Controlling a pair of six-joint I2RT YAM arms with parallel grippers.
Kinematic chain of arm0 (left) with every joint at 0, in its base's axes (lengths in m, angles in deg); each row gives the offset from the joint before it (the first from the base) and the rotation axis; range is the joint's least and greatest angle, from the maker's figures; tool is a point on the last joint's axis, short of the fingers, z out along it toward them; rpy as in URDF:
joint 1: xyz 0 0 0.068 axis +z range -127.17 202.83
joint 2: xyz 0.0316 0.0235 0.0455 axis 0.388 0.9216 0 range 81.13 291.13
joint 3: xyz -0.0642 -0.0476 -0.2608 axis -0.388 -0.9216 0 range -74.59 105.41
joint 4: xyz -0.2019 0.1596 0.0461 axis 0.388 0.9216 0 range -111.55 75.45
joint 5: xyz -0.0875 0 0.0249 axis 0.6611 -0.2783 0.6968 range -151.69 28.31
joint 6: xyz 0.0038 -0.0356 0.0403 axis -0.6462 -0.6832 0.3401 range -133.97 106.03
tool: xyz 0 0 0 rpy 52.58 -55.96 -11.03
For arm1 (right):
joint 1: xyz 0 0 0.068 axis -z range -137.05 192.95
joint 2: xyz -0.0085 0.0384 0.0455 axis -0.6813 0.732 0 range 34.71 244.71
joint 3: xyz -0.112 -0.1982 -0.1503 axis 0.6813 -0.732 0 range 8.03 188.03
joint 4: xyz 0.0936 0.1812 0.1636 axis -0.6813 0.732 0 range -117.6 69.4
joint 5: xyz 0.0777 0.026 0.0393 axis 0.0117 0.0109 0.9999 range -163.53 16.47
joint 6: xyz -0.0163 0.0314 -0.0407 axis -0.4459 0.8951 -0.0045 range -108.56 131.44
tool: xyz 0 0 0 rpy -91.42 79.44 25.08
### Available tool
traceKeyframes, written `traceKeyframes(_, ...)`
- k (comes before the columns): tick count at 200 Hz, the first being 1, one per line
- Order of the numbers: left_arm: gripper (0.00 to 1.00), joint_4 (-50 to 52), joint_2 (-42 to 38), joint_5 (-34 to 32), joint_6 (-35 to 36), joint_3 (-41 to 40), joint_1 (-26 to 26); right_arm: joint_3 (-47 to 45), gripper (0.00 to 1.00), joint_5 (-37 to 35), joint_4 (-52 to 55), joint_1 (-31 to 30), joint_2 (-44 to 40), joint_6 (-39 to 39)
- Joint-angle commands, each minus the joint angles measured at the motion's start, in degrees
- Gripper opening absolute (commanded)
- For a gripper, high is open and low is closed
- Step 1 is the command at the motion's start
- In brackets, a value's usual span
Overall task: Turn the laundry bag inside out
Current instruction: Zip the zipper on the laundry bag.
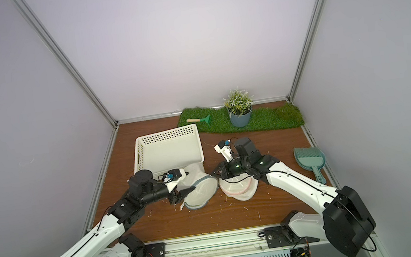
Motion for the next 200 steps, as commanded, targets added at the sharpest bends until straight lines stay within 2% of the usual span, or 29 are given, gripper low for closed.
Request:
traceKeyframes(1,0.70,5.3,0.8,-2.5,2.5,5.7,-1.1,4.4,0.00,-2.0,2.8,-2.2,0.8,-3.1)
traceKeyframes(40,0.70,8.4,5.9,-0.5,2.8,10.4,-4.9,7.7,0.00,-2.8,2.9,-5.1,1.9,-2.1)
traceKeyframes(96,0.71,6.4,8.4,0.5,-2.1,10.4,-6.6,9.1,0.00,-5.7,1.6,-6.9,1.0,1.8)
traceKeyframes(154,0.71,4.8,1.7,-8.2,-12.0,9.7,-8.2,9.6,0.00,-14.5,-3.5,-9.3,-2.4,10.3)
traceKeyframes(200,0.63,9.4,3.5,-9.1,-10.0,8.8,-8.1,10.9,0.00,-13.8,-3.2,-11.4,-0.4,9.1)
